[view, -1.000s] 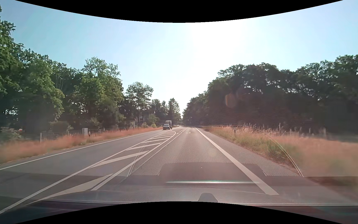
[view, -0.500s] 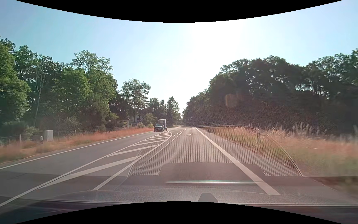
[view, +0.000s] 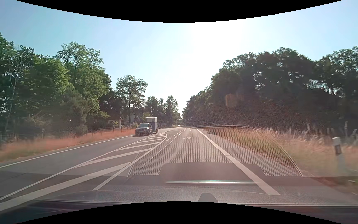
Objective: Follow the waypoints while adhering to traffic rules and regulations
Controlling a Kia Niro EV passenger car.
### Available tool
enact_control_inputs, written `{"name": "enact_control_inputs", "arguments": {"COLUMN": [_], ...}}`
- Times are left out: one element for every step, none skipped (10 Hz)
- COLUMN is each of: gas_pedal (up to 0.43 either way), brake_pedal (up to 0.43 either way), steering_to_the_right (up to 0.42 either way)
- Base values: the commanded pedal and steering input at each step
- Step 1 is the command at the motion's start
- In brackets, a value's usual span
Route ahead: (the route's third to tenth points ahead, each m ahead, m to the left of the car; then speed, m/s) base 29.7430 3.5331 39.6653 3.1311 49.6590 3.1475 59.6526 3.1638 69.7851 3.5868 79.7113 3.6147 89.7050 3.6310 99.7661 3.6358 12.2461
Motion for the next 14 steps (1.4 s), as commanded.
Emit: {"name": "enact_control_inputs", "arguments": {"gas_pedal": [0.047,0.047,0.047,0.047,0.047,0.047,0.047,0.047,0.047,0.047,0.047,0.047,0.047,0.059], "brake_pedal": [0.000,0.000,0.000,0.000,0.000,0.000,0.000,0.000,0.000,0.000,0.000,0.000,0.000,0.000], "steering_to_the_right": [-0.003,-0.003,-0.003,-0.002,-0.002,-0.002,-0.003,-0.002,-0.002,-0.003,-0.002,-0.003,-0.003,-0.003]}}
